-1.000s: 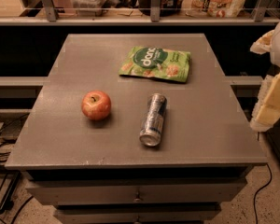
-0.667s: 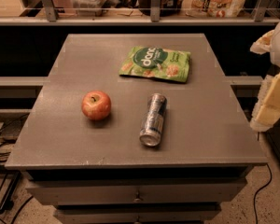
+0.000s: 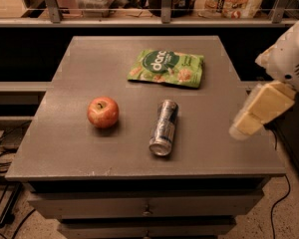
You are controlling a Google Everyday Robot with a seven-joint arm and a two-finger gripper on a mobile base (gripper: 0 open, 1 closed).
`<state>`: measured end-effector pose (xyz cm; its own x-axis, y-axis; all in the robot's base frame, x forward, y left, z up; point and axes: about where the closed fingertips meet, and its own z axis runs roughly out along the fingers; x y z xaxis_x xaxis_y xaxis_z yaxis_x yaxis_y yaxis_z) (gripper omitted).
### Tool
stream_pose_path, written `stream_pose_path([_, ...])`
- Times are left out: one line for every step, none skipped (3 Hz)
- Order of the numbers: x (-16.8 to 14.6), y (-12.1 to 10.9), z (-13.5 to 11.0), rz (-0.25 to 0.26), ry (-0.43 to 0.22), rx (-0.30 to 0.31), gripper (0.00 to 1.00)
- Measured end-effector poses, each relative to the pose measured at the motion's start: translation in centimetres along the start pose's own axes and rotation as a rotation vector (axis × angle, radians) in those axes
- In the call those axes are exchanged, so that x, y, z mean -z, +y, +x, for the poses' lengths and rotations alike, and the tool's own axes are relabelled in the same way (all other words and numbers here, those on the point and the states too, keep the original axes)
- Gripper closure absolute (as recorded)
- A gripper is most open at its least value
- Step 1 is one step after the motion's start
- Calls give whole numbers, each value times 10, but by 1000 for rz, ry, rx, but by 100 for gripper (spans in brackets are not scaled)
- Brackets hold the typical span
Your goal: Place redbull can upright
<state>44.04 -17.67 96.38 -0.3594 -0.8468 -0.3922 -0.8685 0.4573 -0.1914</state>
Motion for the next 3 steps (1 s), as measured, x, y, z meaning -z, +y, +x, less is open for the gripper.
stream_pose_path([0,-1,-3,10,-10,-44,0])
stream_pose_path([-7,-2,-7,-4,13,-44,0])
stream_pose_path([-27,3,-27,-54,14,-90,0])
